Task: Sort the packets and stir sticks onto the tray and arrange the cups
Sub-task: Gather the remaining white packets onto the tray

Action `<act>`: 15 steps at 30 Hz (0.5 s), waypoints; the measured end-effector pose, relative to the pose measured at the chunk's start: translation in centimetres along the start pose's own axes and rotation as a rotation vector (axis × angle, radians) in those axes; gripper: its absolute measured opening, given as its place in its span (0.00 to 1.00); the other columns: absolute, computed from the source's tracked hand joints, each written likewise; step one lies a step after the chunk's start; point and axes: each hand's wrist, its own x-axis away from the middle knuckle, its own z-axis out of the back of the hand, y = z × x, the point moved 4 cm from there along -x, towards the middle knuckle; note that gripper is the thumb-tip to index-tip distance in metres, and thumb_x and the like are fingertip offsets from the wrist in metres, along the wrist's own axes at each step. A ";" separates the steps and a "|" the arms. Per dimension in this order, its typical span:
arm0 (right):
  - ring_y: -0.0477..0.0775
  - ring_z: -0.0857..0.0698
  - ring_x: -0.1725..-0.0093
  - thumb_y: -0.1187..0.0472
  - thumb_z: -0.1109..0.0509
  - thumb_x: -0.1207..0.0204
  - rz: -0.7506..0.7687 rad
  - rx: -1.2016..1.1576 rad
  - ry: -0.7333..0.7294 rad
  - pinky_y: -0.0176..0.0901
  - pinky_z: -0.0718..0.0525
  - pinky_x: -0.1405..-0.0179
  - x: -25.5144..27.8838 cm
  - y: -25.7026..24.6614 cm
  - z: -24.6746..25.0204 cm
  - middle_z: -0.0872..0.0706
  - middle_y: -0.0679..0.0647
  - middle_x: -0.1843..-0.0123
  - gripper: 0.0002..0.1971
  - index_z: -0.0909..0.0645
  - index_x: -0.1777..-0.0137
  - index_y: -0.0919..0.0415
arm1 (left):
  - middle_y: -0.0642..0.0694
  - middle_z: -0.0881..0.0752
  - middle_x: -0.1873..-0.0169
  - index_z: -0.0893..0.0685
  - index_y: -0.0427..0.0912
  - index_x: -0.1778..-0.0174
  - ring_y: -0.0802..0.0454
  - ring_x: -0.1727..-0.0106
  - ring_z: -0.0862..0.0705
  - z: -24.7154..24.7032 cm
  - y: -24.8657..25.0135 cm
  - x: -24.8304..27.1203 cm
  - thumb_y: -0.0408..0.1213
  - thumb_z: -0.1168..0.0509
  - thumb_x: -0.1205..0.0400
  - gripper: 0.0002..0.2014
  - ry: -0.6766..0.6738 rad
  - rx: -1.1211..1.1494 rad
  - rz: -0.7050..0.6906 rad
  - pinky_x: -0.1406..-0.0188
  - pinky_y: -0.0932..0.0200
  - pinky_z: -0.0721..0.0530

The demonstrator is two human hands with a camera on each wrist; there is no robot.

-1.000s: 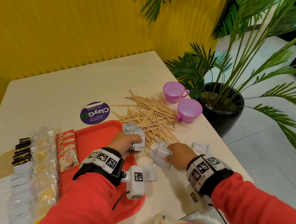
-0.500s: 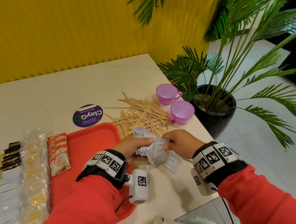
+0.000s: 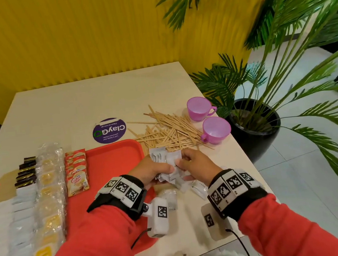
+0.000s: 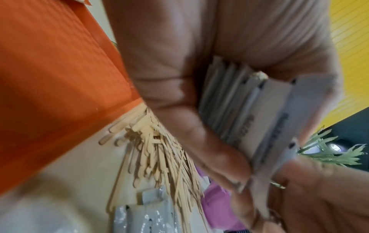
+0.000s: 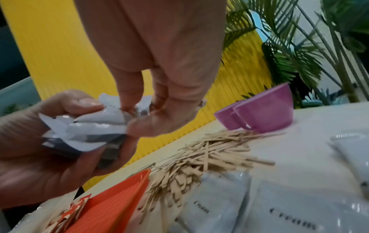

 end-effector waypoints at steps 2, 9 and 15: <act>0.44 0.22 0.61 0.62 0.38 0.18 -0.059 -0.154 -0.162 0.37 0.16 0.59 0.2 -0.3 -1.4 0.22 0.49 0.61 0.05 0.23 0.53 0.52 | 0.41 0.11 0.67 0.15 0.35 0.56 0.48 0.67 0.12 0.5 0.0 0.5 0.21 0.31 0.43 0.19 0.007 0.027 -0.025 0.65 0.57 0.13; 0.48 0.18 0.51 0.67 0.39 0.18 -0.081 -0.313 -0.380 0.34 0.14 0.62 -0.5 -1.1 -6.3 0.19 0.54 0.45 0.12 0.26 0.39 0.52 | 0.43 0.11 0.68 0.18 0.33 0.53 0.52 0.66 0.13 3.4 0.0 3.0 0.19 0.34 0.46 0.24 -0.080 0.011 -0.019 0.65 0.60 0.15; 0.50 0.18 0.53 0.68 0.38 0.19 -0.150 -0.470 -0.447 0.36 0.16 0.61 -1.0 -1.9 -12.0 0.16 0.52 0.51 0.14 0.22 0.39 0.52 | 0.42 0.13 0.63 0.20 0.32 0.50 0.52 0.62 0.14 8.3 0.0 6.0 0.25 0.31 0.46 0.25 -0.072 -0.134 0.058 0.61 0.61 0.16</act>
